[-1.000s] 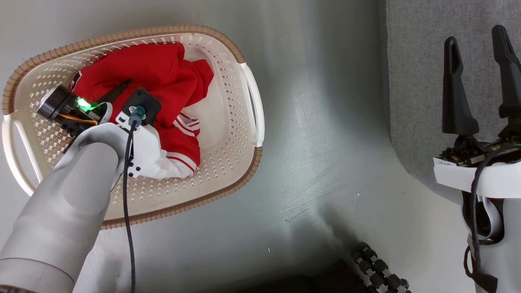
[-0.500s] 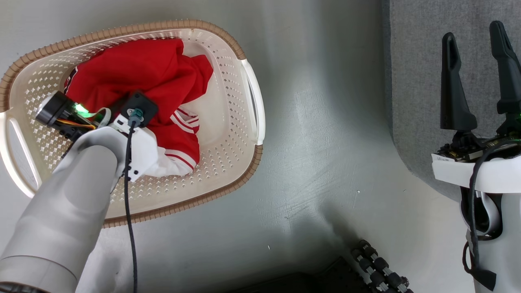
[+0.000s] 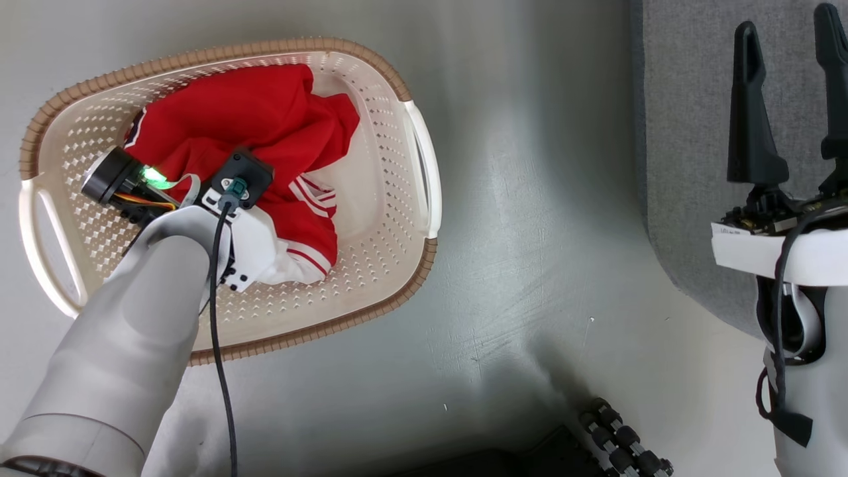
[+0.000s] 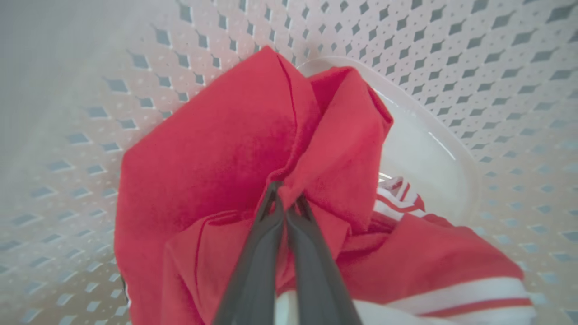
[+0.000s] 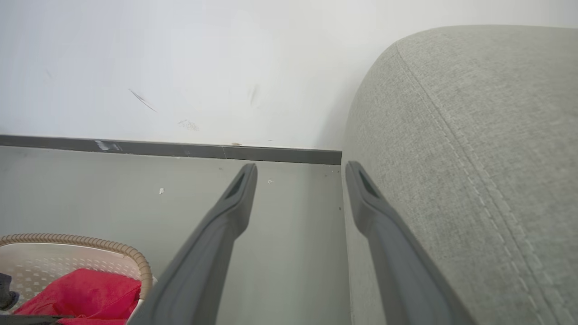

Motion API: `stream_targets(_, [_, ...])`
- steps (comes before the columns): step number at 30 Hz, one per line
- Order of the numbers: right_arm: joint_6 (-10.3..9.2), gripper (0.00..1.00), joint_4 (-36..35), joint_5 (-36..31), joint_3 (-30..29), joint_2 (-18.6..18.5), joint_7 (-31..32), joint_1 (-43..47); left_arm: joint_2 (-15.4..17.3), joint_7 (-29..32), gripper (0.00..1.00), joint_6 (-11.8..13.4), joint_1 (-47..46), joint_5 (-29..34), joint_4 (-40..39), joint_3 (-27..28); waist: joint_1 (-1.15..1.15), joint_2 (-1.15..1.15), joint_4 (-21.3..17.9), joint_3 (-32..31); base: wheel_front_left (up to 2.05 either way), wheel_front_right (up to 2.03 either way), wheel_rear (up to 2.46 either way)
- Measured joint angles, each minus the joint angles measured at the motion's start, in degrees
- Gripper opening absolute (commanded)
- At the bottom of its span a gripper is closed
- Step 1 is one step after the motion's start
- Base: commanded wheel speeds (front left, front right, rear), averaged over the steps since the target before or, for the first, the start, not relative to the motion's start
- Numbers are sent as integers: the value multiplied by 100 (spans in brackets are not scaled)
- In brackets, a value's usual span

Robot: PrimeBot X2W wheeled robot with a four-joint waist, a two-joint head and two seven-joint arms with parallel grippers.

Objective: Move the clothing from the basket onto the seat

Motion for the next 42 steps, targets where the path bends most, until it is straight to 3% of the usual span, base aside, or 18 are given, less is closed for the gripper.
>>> stream_targets(10, [0, 100, 315, 3, -36, -9, -1, -340, -138, -539, 0, 96, 9, -271, -222, 221, 0, 0, 197, -200, 0, 0, 0])
stream_targets(25, [0, 100, 698, -92, -120, -22, -5, -479, -208, -736, 0, 299, 446, -601, -903, 508, 0, 0, 499, -770, 0, 0, 0])
stream_targets(42, [0, 100, 1225, -170, 141, -285, -7, -452, -204, -758, 0, 598, 1339, -762, -2687, 772, 0, 0, 900, -1739, 0, 0, 0])
